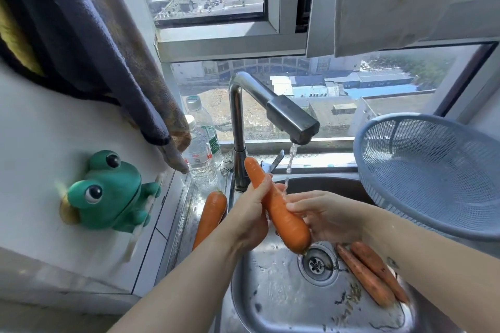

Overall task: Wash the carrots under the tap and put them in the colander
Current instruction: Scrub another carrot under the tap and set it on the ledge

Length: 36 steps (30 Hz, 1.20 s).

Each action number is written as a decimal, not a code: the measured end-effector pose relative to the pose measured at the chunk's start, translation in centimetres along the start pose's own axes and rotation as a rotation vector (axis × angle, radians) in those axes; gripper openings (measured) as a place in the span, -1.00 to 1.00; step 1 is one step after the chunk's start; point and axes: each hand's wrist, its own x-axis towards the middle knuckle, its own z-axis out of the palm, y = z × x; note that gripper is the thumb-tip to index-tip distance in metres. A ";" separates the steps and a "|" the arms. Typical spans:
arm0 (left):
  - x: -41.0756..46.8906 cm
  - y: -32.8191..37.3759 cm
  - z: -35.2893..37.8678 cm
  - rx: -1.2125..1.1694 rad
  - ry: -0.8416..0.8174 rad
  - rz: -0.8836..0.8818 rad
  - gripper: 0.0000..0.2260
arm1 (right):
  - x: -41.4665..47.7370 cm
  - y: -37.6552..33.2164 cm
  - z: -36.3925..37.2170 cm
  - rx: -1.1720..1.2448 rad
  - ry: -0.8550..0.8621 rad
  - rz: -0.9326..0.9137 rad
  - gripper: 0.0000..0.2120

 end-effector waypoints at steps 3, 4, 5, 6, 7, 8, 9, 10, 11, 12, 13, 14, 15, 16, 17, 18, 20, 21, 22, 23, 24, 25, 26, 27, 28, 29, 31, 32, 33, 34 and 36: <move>0.0 -0.1 0.1 0.026 0.005 0.006 -0.70 | 0.4 0.0 0.2 -0.055 0.075 0.023 -0.57; 0.0 -0.1 0.1 0.036 0.002 0.001 -0.73 | 0.6 0.0 0.2 -0.075 0.098 0.035 -0.59; 0.1 -0.1 0.1 0.039 0.001 -0.007 -0.77 | 0.6 -0.1 0.3 -0.087 0.110 0.053 -0.57; 0.1 -0.1 0.1 0.037 0.004 -0.013 -0.80 | 0.8 -0.1 0.3 -0.088 0.110 0.068 -0.50; 0.2 0.0 0.1 0.032 0.008 -0.017 -0.82 | 0.8 -0.1 0.3 -0.083 0.114 0.079 -0.41; 0.2 0.0 0.1 0.027 0.011 -0.019 -0.82 | 1.0 0.0 0.2 -0.081 0.120 0.082 -0.34; 0.3 0.0 0.2 0.025 0.013 -0.018 -0.81 | 1.1 0.0 0.2 -0.074 0.126 0.085 -0.31; 0.3 0.1 0.3 0.024 0.016 -0.014 -0.81 | 1.1 0.0 0.2 -0.073 0.135 0.084 -0.31; 0.3 0.1 0.3 0.026 0.014 -0.012 -0.81 | 1.1 0.1 0.2 -0.073 0.143 0.087 -0.34; 0.2 0.1 0.3 0.027 0.012 -0.013 -0.81 | 1.1 0.1 0.1 -0.075 0.143 0.087 -0.37; 0.2 0.1 0.3 0.027 0.009 -0.015 -0.81 | 1.0 0.1 0.2 -0.071 0.141 0.086 -0.39; 0.2 0.2 0.3 0.028 0.008 -0.017 -0.81 | 1.0 0.2 0.1 -0.063 0.136 0.084 -0.39; 0.1 0.2 0.3 0.030 0.009 -0.018 -0.81 | 1.0 0.1 0.2 -0.053 0.131 0.083 -0.39; 0.1 0.2 0.2 0.035 0.009 -0.019 -0.80 | 1.1 0.2 0.3 -0.045 0.134 0.083 -0.40; 0.1 0.2 0.2 0.040 0.009 -0.020 -0.80 | 1.1 0.2 0.4 -0.031 0.136 0.082 -0.42; 0.0 0.2 0.3 0.043 0.010 -0.021 -0.80 | 1.2 0.2 0.4 -0.021 0.141 0.079 -0.46; -0.1 0.2 0.3 0.037 0.010 -0.026 -0.82 | 1.2 0.2 0.4 -0.012 0.137 0.076 -0.41; -0.1 0.2 0.3 0.030 0.013 -0.030 -0.82 | 1.1 0.2 0.4 -0.021 0.126 0.074 -0.36; -0.1 0.3 0.3 0.022 0.016 -0.032 -0.82 | 1.1 0.2 0.4 -0.033 0.114 0.069 -0.32; -0.1 0.3 0.3 0.017 0.019 -0.030 -0.81 | 1.1 0.2 0.5 -0.037 0.107 0.063 -0.34; -0.1 0.3 0.3 0.016 0.021 -0.028 -0.80 | 1.0 0.1 0.5 -0.035 0.111 0.058 -0.39; -0.1 0.3 0.4 0.016 0.021 -0.027 -0.79 | 1.0 0.1 0.6 -0.034 0.119 0.058 -0.44; -0.1 0.3 0.4 0.016 0.020 -0.027 -0.78 | 1.0 0.0 0.6 -0.039 0.119 0.055 -0.46; -0.1 0.4 0.4 0.015 0.017 -0.031 -0.76 | 1.0 0.0 0.5 -0.042 0.106 0.051 -0.46; -0.1 0.4 0.4 0.010 0.013 -0.035 -0.74 | 0.9 0.0 0.5 -0.050 0.095 0.041 -0.48; -0.2 0.4 0.4 0.003 0.009 -0.038 -0.72 | 0.8 0.0 0.6 -0.065 0.099 0.023 -0.54; -0.2 0.5 0.4 -0.009 0.001 -0.029 -0.69 | 0.8 0.3 1.1 -0.110 0.170 -0.052 -0.70; -0.3 0.4 0.6 -0.001 -0.004 -0.021 -0.67 | 1.0 0.4 1.5 -0.128 0.223 -0.106 -0.72; -0.3 0.2 0.7 0.007 0.000 -0.009 -0.65 | 1.1 0.4 2.1 -0.147 0.272 -0.165 -0.71; -0.3 0.0 0.8 0.012 0.011 0.002 -0.63 | 1.3 0.6 2.6 -0.184 0.317 -0.217 -0.67; -0.3 -0.8 0.8 0.007 0.030 0.020 -0.60 | 1.6 1.0 3.3 -0.289 0.404 -0.264 -0.58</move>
